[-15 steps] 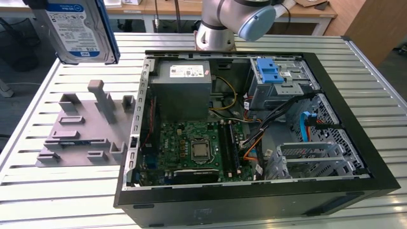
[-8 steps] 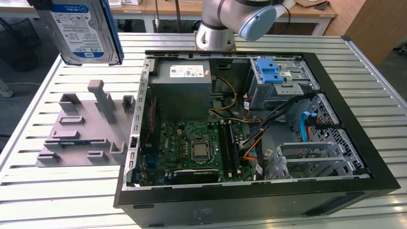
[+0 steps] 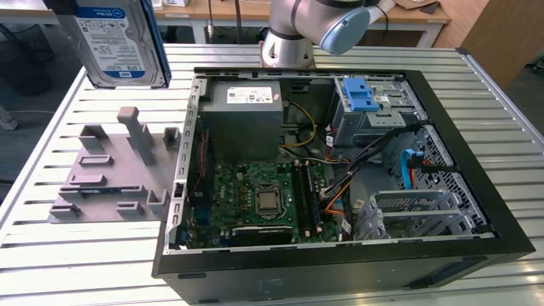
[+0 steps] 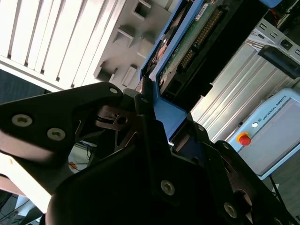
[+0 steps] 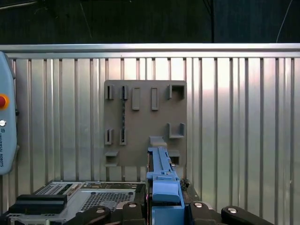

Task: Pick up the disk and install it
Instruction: 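Pick up the disk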

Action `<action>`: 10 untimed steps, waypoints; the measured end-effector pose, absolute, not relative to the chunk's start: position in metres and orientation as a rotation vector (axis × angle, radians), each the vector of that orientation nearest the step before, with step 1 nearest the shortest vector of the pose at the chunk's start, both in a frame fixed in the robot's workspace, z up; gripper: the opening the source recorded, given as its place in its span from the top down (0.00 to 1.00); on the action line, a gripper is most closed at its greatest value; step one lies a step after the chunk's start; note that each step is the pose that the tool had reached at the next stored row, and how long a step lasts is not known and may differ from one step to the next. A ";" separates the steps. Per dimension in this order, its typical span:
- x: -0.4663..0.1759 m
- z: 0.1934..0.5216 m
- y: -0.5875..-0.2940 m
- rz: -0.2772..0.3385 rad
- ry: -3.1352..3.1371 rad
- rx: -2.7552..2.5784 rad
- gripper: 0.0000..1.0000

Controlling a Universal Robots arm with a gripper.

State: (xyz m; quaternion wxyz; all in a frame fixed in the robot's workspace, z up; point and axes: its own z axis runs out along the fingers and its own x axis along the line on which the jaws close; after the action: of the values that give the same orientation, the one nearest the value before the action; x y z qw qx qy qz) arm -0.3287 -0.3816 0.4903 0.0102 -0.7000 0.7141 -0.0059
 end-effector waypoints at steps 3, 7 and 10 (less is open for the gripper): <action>-0.326 0.490 -0.383 -0.019 2.229 -2.185 0.64; -0.321 0.490 -0.384 -0.019 2.229 -2.185 0.64; -0.318 0.490 -0.385 -0.019 2.229 -2.185 0.64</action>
State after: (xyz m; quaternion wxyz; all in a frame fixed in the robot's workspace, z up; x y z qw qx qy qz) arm -0.3176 -0.3848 0.4903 0.0102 -0.7000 0.7141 -0.0059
